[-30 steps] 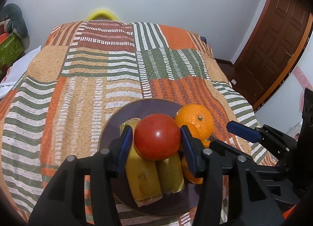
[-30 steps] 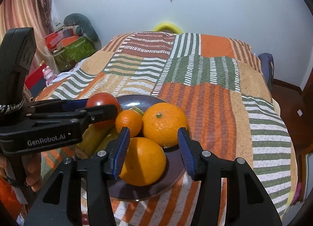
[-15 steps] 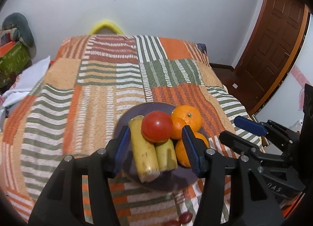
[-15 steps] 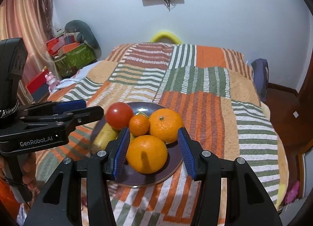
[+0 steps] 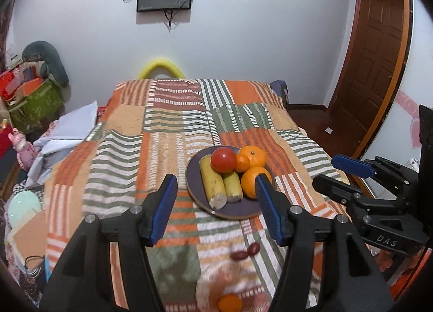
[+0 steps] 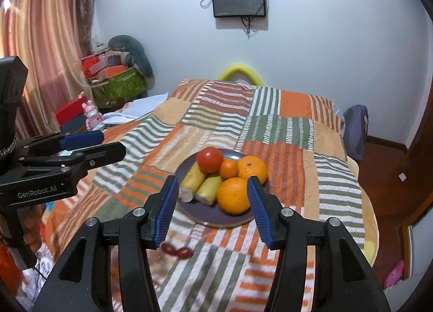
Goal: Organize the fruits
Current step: 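Grasp the wrapped pink package with the left tool while the right tool grasps a tangerine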
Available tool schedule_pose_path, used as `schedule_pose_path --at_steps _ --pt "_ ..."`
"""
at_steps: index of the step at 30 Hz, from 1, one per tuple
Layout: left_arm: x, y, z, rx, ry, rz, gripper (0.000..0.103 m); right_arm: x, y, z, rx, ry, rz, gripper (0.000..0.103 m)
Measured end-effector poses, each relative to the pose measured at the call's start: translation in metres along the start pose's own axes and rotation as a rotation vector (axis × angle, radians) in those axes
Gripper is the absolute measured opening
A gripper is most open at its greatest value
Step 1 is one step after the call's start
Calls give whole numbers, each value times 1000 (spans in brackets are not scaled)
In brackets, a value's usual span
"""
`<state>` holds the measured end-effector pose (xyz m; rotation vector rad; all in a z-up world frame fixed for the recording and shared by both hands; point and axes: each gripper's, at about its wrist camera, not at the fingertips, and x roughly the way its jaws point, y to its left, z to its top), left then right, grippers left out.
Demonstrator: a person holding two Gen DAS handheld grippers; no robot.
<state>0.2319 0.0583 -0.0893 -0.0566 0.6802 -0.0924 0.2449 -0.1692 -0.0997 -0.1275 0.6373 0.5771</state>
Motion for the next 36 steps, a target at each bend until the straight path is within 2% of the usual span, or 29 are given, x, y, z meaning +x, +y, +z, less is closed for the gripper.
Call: schedule_pose_path --at_steps 7,12,22,29,34,36 --pt "-47 0 -28 24 -25 29 67 -14 31 -22 -29 36 24 52" --pt "-65 6 -57 29 -14 79 78 -10 52 -43 -56 87 39 52" --pt "-52 30 -109 -10 96 95 79 38 86 -87 -92 272 100 52" --pt "-29 47 -142 -62 192 108 78 69 98 -106 -80 359 130 52" --pt "-20 50 -153 -72 222 115 78 81 101 -118 -56 402 167 52" --pt "-18 49 -154 -66 228 116 76 83 102 -121 -60 405 170 48"
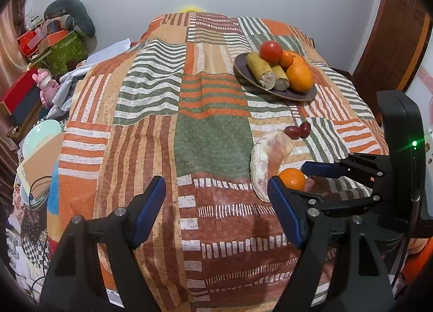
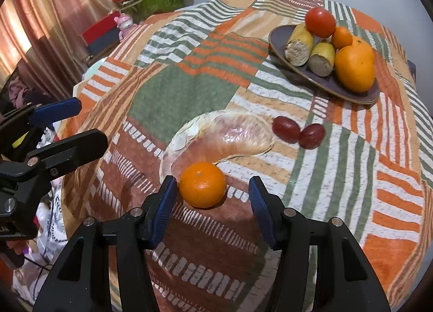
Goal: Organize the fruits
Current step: 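Grasp the wrapped pink package with the left tool while the right tool grasps a tangerine, then carry the package and tangerine onto the purple plate with both tools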
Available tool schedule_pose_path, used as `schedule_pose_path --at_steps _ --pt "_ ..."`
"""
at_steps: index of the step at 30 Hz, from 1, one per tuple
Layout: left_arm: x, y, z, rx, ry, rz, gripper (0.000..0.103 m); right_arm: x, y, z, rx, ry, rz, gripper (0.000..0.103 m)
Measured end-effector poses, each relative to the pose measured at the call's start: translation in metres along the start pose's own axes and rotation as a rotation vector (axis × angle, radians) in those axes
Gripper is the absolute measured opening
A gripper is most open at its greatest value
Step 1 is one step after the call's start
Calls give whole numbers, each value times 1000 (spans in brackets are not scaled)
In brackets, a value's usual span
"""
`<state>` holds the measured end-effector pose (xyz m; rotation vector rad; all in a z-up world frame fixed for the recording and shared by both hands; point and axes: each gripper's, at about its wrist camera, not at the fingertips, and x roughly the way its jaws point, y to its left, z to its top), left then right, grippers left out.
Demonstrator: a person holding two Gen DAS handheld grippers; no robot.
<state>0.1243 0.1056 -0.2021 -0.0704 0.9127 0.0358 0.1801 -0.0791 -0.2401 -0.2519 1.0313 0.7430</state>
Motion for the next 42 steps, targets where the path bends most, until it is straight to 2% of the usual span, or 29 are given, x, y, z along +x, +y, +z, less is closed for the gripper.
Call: schedule_pose_path --at_steps 1,3,5,9,17,22,26,31,34,38,42 --pt "1 -1 0 3 3 -2 75 1 1 0 -6 -2 0 45" --pt "4 -3 0 7 7 -10 73 -1 1 0 -9 -7 23 31" --pt "8 -6 1 17 14 -16 72 -6 0 0 -10 -11 33 32" --pt "16 -14 8 41 23 -35 71 -17 -10 2 -14 -43 -14 32" --pt "48 -40 22 110 82 -58 71 -49 -54 0 61 -109 -75 32" --pt "73 -54 27 178 127 -50 71 -57 -72 -2 79 -111 -107 32" --pt "93 -59 26 205 180 -86 71 -60 -83 -4 94 -115 -112 32" --pt "102 -59 28 208 170 -102 71 -60 -90 -5 108 -120 -104 32" --pt "106 -56 30 179 156 -95 66 -59 -92 -4 112 -122 -97 32" --pt "106 -53 32 142 132 -63 46 -58 -93 -6 117 -124 -91 32" --pt "104 -46 37 101 142 -79 41 -58 -96 -6 121 -123 -95 32"
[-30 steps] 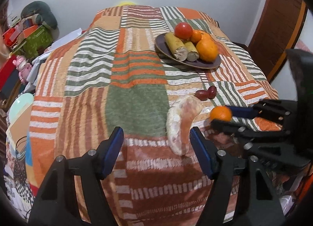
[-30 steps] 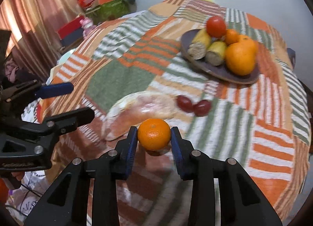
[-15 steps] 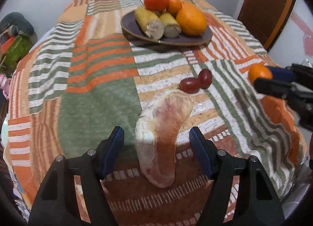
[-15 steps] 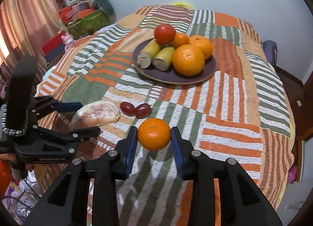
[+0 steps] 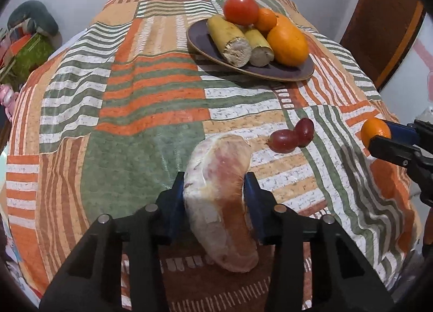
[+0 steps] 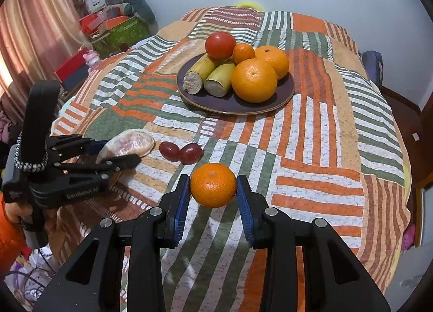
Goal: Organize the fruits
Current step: 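Carry the package and tangerine onto the purple plate with both tools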
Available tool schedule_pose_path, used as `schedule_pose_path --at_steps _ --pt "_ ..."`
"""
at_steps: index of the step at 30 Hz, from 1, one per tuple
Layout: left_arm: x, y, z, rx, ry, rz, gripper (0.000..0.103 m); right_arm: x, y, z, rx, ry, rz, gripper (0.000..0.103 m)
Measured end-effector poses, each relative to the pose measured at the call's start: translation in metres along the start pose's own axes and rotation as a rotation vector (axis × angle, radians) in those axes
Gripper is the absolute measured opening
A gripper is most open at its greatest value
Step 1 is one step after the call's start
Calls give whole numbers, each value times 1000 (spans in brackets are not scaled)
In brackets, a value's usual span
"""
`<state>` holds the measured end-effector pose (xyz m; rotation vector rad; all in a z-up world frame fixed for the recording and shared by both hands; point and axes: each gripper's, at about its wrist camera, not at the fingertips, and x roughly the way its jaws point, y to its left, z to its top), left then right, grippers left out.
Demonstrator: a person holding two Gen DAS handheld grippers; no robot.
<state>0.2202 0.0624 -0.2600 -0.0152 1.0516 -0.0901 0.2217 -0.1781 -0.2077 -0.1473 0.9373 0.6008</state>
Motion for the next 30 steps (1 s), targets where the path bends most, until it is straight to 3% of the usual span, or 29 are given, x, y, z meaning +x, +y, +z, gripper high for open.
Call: schedule_pose_path --at_steps 11,21,30 --pt "-34 0 5 -2 -81 -28 39 -6 -8 13 17 -37 -14 32" --pt "-55 -8 42 -2 -190 -63 39 -8 -23 35 33 -82 -36 32" --pt "-49 -1 80 -47 -245 -68 39 -4 -39 63 51 -130 -53 32"
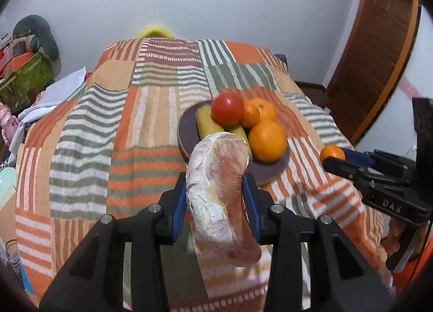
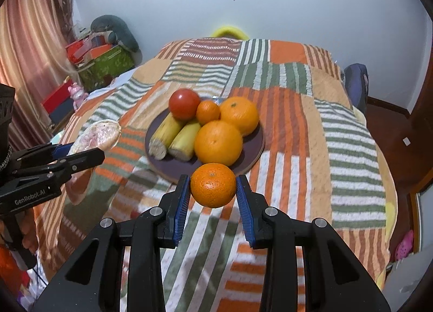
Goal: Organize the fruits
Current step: 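Carry the package and tangerine onto the purple plate with both tools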
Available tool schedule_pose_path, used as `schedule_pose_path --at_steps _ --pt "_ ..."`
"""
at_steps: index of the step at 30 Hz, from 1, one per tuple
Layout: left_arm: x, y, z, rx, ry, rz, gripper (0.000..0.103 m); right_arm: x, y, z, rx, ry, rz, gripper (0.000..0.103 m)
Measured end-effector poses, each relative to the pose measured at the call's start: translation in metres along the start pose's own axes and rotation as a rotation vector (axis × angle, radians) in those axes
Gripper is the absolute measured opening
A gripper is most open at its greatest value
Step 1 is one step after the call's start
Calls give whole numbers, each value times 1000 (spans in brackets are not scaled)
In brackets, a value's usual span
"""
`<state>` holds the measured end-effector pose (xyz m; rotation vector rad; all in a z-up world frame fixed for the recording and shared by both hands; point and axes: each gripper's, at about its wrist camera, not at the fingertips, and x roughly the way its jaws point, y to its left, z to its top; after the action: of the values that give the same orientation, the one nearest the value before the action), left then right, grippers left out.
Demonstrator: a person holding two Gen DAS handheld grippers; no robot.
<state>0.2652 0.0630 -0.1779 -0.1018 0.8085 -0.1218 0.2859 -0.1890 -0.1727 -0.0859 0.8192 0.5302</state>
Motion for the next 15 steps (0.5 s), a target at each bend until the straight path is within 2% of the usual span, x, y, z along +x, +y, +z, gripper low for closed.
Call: schedule_pose_path --at_steps 15 --pt "57 19 50 -61 -11 14 39 37 -30 27 33 -14 -36 32"
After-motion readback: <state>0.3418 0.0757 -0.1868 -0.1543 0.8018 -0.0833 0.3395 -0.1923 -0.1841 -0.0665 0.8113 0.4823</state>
